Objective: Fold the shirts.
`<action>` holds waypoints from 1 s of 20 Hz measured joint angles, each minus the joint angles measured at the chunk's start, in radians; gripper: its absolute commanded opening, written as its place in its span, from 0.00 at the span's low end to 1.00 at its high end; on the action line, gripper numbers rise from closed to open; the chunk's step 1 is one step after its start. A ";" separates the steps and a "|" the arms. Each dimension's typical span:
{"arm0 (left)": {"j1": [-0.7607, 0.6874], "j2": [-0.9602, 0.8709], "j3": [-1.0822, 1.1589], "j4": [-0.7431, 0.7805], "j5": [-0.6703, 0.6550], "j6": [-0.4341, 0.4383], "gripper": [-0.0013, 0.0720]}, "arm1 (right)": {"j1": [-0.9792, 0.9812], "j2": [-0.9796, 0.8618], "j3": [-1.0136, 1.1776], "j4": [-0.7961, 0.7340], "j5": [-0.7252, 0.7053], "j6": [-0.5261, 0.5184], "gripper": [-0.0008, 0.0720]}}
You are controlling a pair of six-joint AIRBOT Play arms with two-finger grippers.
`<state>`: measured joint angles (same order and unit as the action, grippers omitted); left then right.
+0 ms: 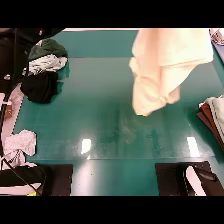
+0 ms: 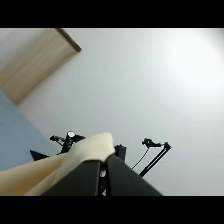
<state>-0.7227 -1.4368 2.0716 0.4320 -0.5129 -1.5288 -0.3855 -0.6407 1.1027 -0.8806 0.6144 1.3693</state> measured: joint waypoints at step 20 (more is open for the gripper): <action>0.260 -0.053 -0.357 1.178 -0.793 -0.247 0.05 | 0.002 0.135 -0.345 -0.135 0.451 0.009 0.04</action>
<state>-0.4629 -1.4899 1.7149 1.6104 -1.3060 -1.7756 -0.3836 -0.5060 0.7578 -1.0161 1.0657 1.3781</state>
